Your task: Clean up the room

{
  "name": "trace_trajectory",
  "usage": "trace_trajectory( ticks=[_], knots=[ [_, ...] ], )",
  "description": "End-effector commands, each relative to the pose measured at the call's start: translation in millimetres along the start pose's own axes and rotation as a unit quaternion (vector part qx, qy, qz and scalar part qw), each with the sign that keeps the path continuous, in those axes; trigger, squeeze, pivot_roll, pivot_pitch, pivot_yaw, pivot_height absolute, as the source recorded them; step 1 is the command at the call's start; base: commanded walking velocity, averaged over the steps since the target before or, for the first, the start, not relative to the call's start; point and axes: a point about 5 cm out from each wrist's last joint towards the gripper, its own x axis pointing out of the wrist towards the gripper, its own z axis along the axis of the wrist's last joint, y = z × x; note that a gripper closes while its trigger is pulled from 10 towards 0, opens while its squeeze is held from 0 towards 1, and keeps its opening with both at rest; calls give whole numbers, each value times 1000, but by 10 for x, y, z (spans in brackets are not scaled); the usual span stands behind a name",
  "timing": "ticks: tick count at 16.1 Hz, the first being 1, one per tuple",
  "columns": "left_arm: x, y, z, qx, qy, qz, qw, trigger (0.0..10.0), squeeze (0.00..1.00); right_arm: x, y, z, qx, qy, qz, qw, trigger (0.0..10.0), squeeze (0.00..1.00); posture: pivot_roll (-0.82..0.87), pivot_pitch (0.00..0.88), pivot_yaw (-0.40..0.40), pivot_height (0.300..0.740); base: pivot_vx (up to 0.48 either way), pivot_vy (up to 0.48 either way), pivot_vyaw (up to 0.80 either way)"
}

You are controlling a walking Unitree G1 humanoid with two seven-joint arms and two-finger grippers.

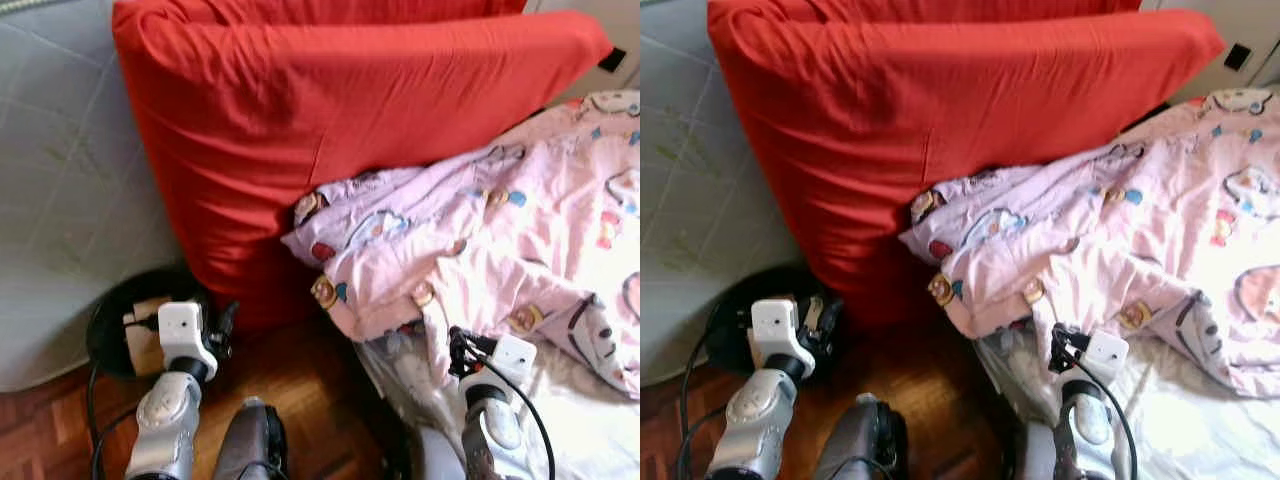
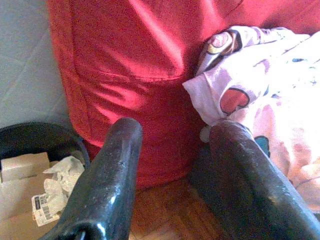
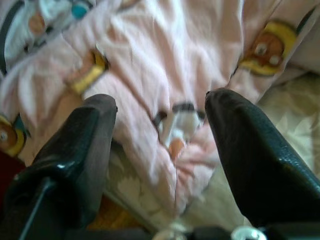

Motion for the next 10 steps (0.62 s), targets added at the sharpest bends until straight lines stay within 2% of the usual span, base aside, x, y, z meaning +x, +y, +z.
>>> trace_trajectory(
  ticks=[1,10],
  knots=[
    [-76,38,-109,-7,23,8,1000,10000,0,-17,-14,-37,1,8,-4,1000,10000,0,3,213,14,642,0,0,0],
    [-76,38,-109,-7,23,8,1000,10000,0,-17,-14,-37,1,8,-4,1000,10000,0,3,213,14,642,0,0,0]
  ],
)
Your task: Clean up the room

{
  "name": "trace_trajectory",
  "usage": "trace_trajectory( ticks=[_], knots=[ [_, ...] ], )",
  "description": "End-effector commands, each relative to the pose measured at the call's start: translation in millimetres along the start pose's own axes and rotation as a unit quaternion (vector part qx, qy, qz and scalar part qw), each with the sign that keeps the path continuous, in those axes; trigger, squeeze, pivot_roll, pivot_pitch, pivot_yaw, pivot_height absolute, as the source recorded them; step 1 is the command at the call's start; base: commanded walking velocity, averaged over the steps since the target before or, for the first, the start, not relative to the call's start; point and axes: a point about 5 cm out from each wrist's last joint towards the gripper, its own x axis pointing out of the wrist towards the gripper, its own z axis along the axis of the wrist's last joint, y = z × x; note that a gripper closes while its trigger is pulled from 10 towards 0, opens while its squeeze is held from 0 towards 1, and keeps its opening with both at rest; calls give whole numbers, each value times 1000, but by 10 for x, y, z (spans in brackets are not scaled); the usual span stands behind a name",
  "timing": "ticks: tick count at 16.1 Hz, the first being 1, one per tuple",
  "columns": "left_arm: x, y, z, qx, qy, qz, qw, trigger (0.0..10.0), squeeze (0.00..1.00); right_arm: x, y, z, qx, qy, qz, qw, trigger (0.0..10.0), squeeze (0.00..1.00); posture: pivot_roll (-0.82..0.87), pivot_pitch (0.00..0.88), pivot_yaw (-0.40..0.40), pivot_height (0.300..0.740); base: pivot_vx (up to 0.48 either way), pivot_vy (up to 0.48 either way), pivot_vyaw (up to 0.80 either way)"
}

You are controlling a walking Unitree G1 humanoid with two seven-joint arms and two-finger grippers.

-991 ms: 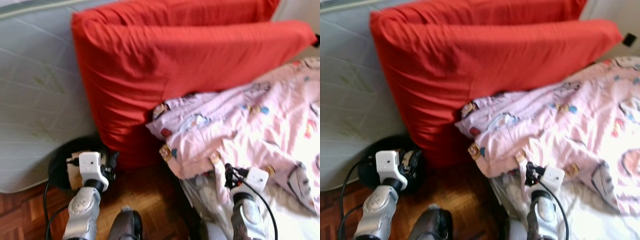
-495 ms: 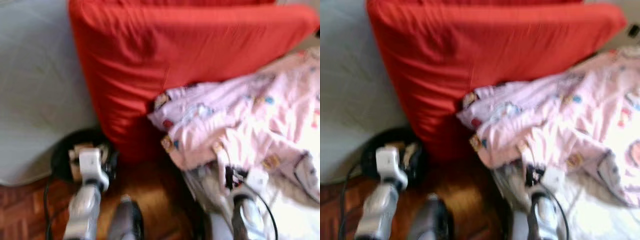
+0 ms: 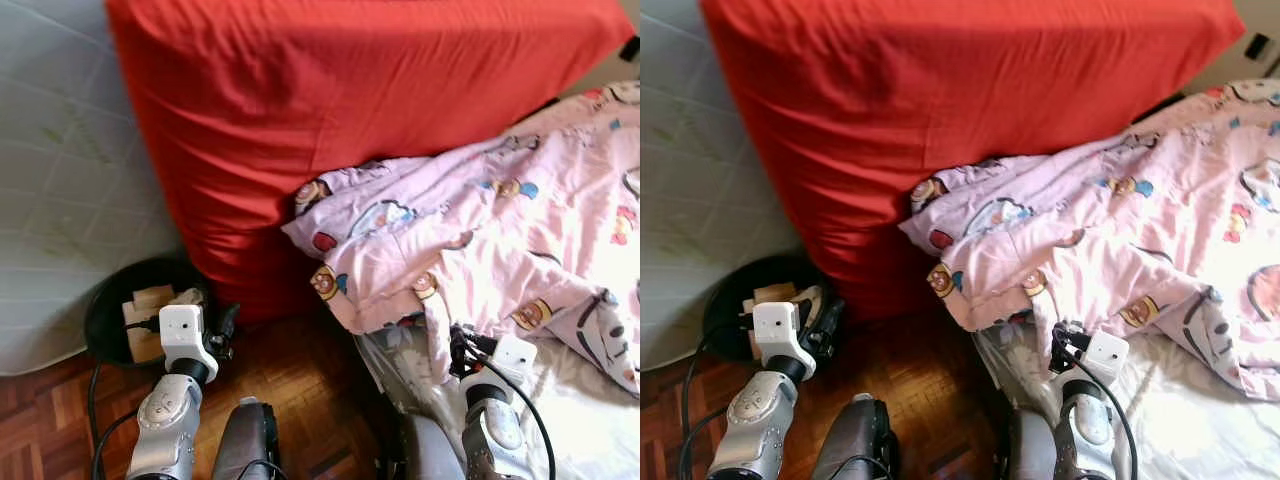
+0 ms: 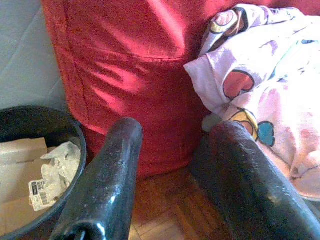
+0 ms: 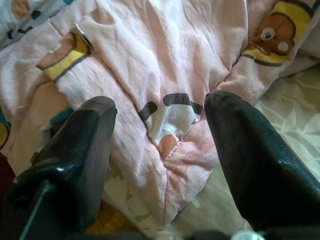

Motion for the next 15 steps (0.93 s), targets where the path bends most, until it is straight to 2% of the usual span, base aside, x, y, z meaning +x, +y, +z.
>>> trace_trajectory(
  ticks=[1,2,3,9,11,12,13,15],
  knots=[
    [-18,22,-14,-3,5,-4,1000,10000,0,50,47,-61,-8,43,5,999,10000,0,56,304,30,642,0,0,0],
    [-12,18,21,0,-1,-10,1000,10000,0,114,91,-54,-22,69,10,997,10000,153,59,309,29,642,0,0,0],
    [18,-2,96,2,-13,-18,1000,10000,0,197,123,-22,-45,103,7,994,10000,1000,71,322,28,642,0,0,0],
    [47,-66,321,5,-47,-32,998,10000,0,280,139,83,-50,100,-8,994,10000,1000,112,402,39,642,0,0,0],
    [-46,-27,369,9,-51,-31,998,10000,0,308,154,117,-62,100,-8,993,10000,1000,126,425,39,642,0,0,0],
    [-65,-21,367,10,-50,-30,998,10000,0,309,165,121,-65,98,-2,993,10000,627,129,431,40,642,0,0,0],
    [-93,-20,364,10,-48,-29,998,10000,0,308,172,121,-74,97,3,993,10000,0,129,437,40,642,0,0,0],
    [-193,-34,352,7,-40,-28,999,10000,0,292,165,92,-93,101,6,991,10000,0,141,455,40,642,0,0,0]
  ],
)
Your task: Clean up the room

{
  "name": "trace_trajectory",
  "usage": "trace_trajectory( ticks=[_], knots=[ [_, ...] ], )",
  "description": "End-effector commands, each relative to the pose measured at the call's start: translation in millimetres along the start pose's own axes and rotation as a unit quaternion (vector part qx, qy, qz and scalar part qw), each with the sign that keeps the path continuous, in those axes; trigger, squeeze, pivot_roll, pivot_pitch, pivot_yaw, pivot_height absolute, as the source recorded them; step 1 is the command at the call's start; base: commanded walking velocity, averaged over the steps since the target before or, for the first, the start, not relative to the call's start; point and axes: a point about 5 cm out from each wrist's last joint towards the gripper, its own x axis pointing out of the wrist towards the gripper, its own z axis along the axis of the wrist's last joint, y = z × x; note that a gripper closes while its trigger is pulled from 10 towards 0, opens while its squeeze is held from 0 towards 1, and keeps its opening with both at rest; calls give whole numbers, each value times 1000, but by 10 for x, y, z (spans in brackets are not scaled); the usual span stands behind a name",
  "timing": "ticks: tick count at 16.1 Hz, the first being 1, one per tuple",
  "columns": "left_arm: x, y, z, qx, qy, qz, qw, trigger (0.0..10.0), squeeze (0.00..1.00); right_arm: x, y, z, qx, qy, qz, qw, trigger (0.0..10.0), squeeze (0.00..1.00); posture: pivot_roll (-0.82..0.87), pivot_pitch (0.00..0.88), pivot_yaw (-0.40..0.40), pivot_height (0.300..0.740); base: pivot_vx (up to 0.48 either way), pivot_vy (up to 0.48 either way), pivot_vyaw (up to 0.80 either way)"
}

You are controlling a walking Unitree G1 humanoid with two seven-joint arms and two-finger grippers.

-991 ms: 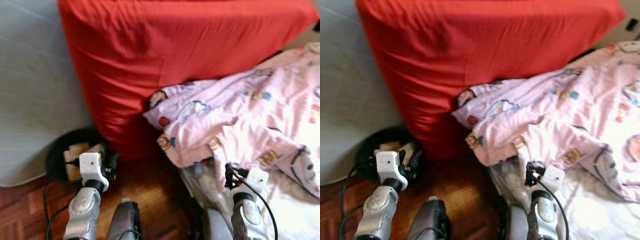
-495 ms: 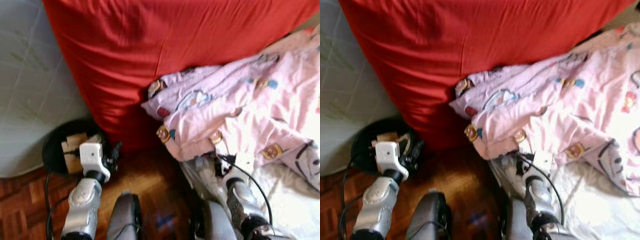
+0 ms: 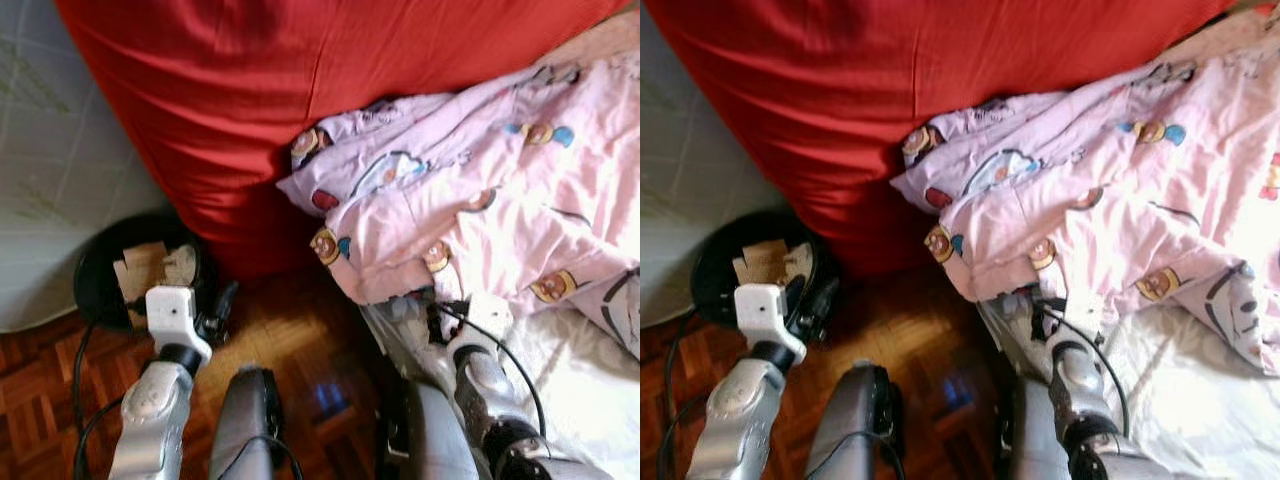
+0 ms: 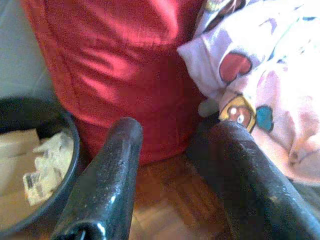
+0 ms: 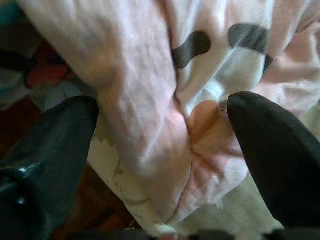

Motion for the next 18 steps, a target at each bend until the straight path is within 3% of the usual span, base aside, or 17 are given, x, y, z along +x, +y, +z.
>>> trace_trajectory(
  ticks=[1,11,12,13,14,18],
  knots=[
    [-81,5,-44,-7,17,2,1000,10000,0,-54,-41,-169,-7,28,-7,1000,10000,0,142,459,41,642,0,0,0],
    [-191,-4,66,2,25,2,1000,10000,0,-100,-142,-298,-33,60,-67,995,10000,0,165,494,53,642,0,0,0],
    [-204,2,62,3,27,3,1000,10000,0,-103,-138,-308,-31,63,-65,995,2941,0,163,498,50,642,0,0,0],
    [-208,3,69,9,27,2,1000,10000,0,-98,-82,-292,-25,54,-39,997,0,0,163,498,50,642,0,0,0],
    [-221,-18,78,15,26,-2,1000,10000,0,-98,-17,-284,-40,47,-16,998,0,0,163,499,51,642,0,0,0],
    [-276,-88,69,27,31,-15,999,10000,0,-110,-2,-313,-39,52,-18,998,0,0,161,499,53,642,0,0,0]
  ],
)
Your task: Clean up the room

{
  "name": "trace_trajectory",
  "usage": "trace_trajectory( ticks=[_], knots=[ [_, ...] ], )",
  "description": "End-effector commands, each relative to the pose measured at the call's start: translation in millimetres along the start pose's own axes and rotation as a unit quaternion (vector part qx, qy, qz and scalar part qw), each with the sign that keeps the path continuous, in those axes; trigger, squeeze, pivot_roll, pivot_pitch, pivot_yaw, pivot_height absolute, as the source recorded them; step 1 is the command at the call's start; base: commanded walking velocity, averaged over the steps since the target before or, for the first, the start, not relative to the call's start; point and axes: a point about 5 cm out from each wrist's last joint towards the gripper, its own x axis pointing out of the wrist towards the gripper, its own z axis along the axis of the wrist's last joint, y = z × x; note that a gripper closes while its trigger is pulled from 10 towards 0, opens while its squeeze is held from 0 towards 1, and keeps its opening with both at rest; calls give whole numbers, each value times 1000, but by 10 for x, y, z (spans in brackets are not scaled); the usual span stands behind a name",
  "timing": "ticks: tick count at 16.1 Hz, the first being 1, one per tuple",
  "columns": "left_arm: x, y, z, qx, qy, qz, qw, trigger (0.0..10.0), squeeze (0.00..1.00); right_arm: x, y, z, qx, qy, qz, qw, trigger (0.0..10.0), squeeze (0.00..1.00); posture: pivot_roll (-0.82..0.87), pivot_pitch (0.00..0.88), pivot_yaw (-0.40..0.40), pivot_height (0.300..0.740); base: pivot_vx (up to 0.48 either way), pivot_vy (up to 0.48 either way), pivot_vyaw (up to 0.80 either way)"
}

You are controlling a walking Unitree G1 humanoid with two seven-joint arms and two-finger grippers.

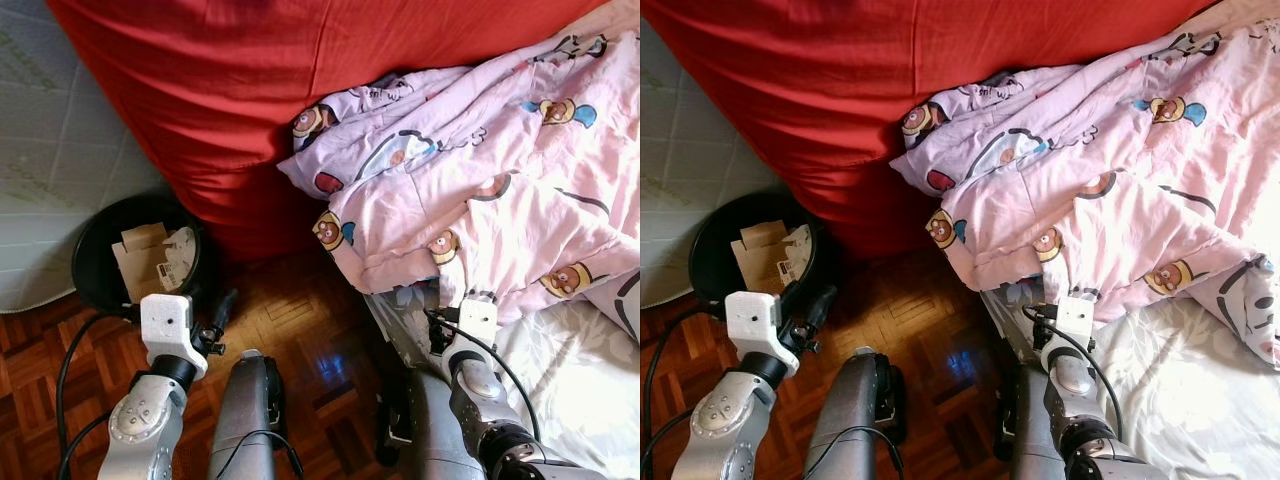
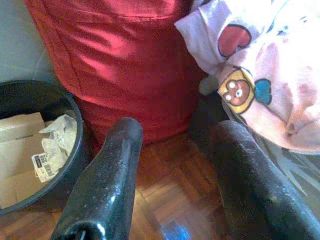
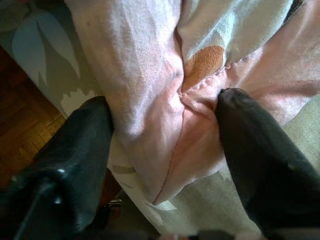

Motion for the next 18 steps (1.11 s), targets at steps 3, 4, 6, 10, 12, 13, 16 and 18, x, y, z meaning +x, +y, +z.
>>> trace_trajectory(
  ticks=[3,4,6,10,12,13,16,18],
  knots=[
    [-199,20,-125,6,36,6,999,10000,0,-70,-41,-218,-5,36,-8,999,0,0,163,496,52,642,0,0,0],
    [-209,34,-121,8,37,9,999,10000,0,-69,-55,-219,-6,37,-12,999,0,0,168,496,53,642,0,0,0],
    [-211,70,-107,9,36,14,999,10000,0,-68,-109,-221,-8,38,-31,999,0,0,170,497,55,642,0,0,0],
    [-195,86,-105,10,36,18,999,10000,0,-54,-191,-188,-4,34,-53,998,0,0,165,494,54,642,0,0,0],
    [-191,74,-114,9,38,18,999,10000,0,-44,-229,-160,-5,30,-63,998,0,0,164,487,52,642,0,0,0],
    [-188,72,-120,9,38,18,999,10000,0,-42,-243,-154,-6,30,-66,997,0,0,164,486,51,642,0,0,0],
    [-181,76,-129,10,39,20,999,10000,0,-41,-280,-150,-8,29,-73,997,0,0,165,478,52,642,0,0,0],
    [-173,82,-136,10,40,19,999,10000,0,-46,-303,-158,-7,29,-79,996,0,0,163,476,56,642,0,0,0]
  ],
)
